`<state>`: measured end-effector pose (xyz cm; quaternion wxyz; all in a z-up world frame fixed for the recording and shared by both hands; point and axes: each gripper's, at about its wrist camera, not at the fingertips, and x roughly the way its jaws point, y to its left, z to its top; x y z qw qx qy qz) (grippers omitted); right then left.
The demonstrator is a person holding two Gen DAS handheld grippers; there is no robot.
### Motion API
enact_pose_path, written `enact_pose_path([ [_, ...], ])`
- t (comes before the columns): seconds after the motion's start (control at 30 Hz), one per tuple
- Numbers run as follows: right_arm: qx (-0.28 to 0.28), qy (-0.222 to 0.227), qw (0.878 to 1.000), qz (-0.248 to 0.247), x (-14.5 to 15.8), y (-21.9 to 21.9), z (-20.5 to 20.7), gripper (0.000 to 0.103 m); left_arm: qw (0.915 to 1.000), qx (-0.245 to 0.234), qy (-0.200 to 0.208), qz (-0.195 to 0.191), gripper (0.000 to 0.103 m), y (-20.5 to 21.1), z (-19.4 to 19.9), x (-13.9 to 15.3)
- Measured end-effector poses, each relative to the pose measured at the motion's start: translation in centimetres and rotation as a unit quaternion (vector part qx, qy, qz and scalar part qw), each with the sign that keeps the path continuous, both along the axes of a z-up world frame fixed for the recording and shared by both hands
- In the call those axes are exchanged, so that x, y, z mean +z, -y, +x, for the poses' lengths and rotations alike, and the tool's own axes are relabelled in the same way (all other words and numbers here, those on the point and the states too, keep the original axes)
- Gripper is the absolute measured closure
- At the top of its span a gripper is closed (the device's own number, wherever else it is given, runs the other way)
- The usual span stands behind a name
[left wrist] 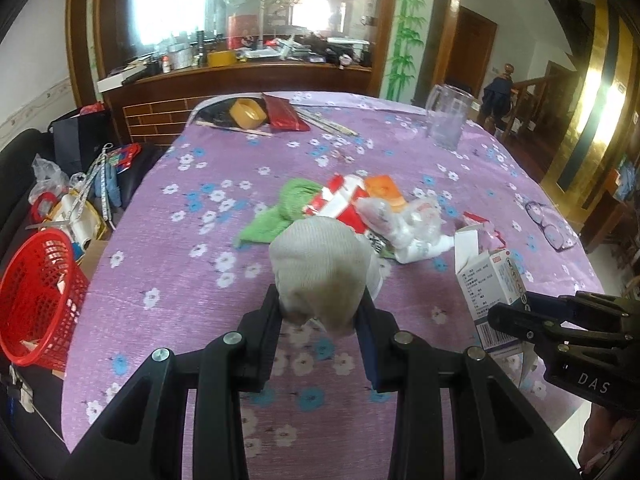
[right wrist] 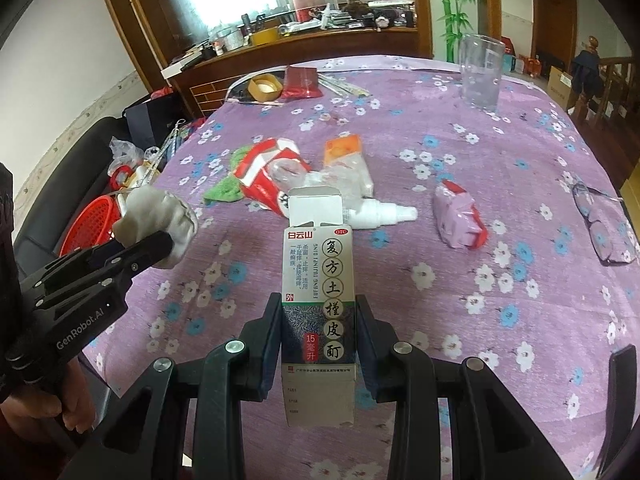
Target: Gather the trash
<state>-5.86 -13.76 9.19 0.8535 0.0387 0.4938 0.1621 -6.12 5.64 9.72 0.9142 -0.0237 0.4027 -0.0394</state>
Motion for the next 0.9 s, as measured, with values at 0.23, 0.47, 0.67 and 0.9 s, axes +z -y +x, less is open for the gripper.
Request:
enact_pose_path([
  [0.23,0.019,-0.003,1.0,0.009,0.5,-2.5,1.0,0.066,0.9993,0.037,0.008,-0.009,0.069,-3.5,-1.2,0.5],
  [0.47,0.067,-0.009,0.998,0.015,1.3,-6.9,1.8,0.066,0.9962,0.084,0.015,-0.019,0.069,-7.9,-2.4,0.9],
  [0.67,0.114,-0.012,0.993,0.017,2.0,-11.5,2.3,0.066,0.9896,0.139,0.025,-0.026,0.069,-13.3,-3.6,1.7],
  [0.9,0.177,-0.001,0.984,0.029,4.1,-18.6,3.4,0.066,0.9785,0.202,0.032,-0.025,0.069,-20.9,-5.1,2.6],
])
